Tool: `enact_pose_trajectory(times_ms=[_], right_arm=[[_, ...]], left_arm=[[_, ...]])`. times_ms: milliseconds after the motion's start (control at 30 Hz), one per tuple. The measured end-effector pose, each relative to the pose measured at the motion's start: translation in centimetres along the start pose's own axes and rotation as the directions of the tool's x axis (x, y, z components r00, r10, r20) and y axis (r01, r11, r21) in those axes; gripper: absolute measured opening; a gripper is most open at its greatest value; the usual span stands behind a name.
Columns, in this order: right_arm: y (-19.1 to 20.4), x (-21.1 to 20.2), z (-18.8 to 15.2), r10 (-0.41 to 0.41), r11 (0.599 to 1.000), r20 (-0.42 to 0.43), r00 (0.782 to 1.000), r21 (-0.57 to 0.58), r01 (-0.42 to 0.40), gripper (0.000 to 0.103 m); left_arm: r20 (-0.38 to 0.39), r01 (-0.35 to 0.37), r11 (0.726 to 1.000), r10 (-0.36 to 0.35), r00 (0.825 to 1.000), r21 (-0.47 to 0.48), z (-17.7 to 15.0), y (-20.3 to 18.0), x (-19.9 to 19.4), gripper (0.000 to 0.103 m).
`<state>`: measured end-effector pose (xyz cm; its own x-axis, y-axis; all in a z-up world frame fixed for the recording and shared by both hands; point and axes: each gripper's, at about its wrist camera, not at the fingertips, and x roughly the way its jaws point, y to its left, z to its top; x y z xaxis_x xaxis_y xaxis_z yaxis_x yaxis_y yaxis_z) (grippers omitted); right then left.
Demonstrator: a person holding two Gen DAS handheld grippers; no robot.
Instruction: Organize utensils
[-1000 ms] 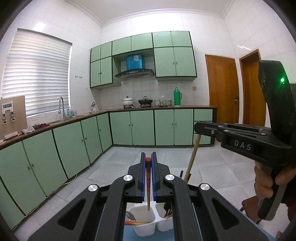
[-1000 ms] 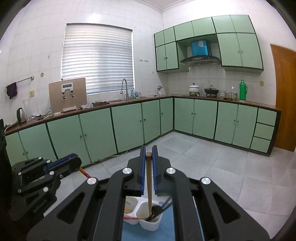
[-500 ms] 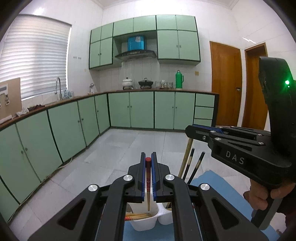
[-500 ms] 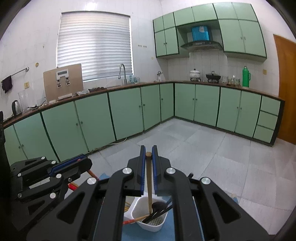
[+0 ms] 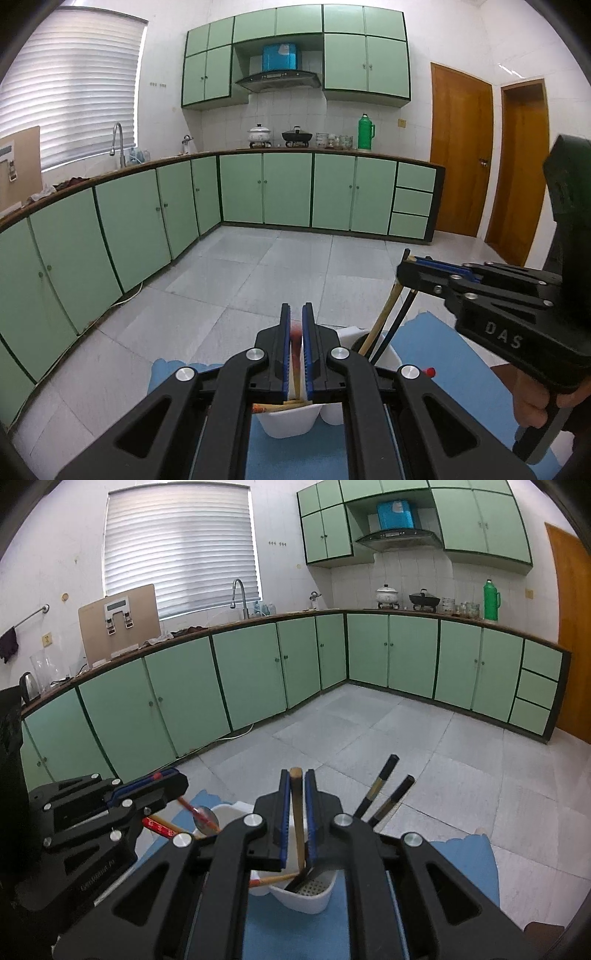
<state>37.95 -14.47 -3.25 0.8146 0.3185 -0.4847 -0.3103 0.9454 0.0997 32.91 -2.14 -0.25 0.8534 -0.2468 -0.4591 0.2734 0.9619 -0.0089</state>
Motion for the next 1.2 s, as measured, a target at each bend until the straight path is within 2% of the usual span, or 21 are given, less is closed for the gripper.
enact_pose_trajectory(times_ms=[67,133,167,233,300,400,467,533,633,733,967,1200], right_arm=[[-0.1,-1.0,-0.1,-0.003,1.0,0.018,1.0,0.012,0.003,0.019],[-0.7,-2.1,-0.2,-0.009,1.0,0.038,0.999,0.029,0.008,0.03],[-0.9,-2.6,-0.2,-0.014,0.999,0.046,0.999,0.037,0.013,0.033],[-1.5,-4.0,-0.7,-0.036,0.998,0.058,0.998,0.06,0.033,0.053],[-1.9,-5.2,-1.3,-0.037,0.996,0.059,0.998,0.081,0.033,0.056],[-2.3,-6.9,-2.8,-0.052,0.995,0.053,0.997,0.093,0.047,0.073],[-2.1,-7.9,-3.8,-0.06,0.994,0.048,0.997,0.089,0.056,0.079],[-1.6,-9.1,-5.3,-0.074,0.994,0.037,0.997,0.083,0.071,0.091],[-0.9,-10.5,-7.4,-0.075,0.994,0.013,0.997,0.081,0.073,0.095],[-0.3,-11.5,-9.4,-0.068,0.994,-0.014,0.998,0.086,0.069,0.098],[0.4,-14.0,-13.2,-0.073,0.988,-0.059,0.996,0.131,0.08,0.098],[0.6,-15.9,-15.0,-0.056,0.987,-0.08,0.995,0.148,0.068,0.098]], left_arm=[[0.007,-0.004,1.0,0.004,1.0,0.0,0.1,-0.2,-0.6,0.014],[0.019,-0.009,1.0,0.01,1.0,-0.01,-0.1,-0.1,-1.4,0.027],[0.024,-0.015,1.0,0.015,1.0,-0.015,-0.2,-0.1,-2.0,0.029],[0.034,-0.02,1.0,0.021,0.999,-0.024,-0.6,-0.2,-3.1,0.039],[0.045,-0.022,0.999,0.024,0.999,-0.039,-1.0,0.0,-4.2,0.046],[0.049,-0.018,0.998,0.02,0.999,-0.052,-2.1,-0.3,-6.0,0.059],[0.052,-0.019,0.998,0.021,0.998,-0.054,-2.9,-0.6,-7.0,0.066],[0.051,-0.012,0.998,0.015,0.999,-0.062,-3.9,-1.1,-8.2,0.074],[0.041,-0.009,0.997,0.012,0.999,-0.072,-5.2,-1.7,-9.5,0.086],[0.024,-0.005,0.997,0.007,1.0,-0.082,-6.7,-2.4,-10.8,0.092],[-0.016,-0.028,0.997,0.027,1.0,-0.072,-9.8,-3.5,-12.7,0.096],[-0.036,-0.035,0.996,0.033,0.999,-0.08,-12.0,-4.0,-15.0,0.096]])
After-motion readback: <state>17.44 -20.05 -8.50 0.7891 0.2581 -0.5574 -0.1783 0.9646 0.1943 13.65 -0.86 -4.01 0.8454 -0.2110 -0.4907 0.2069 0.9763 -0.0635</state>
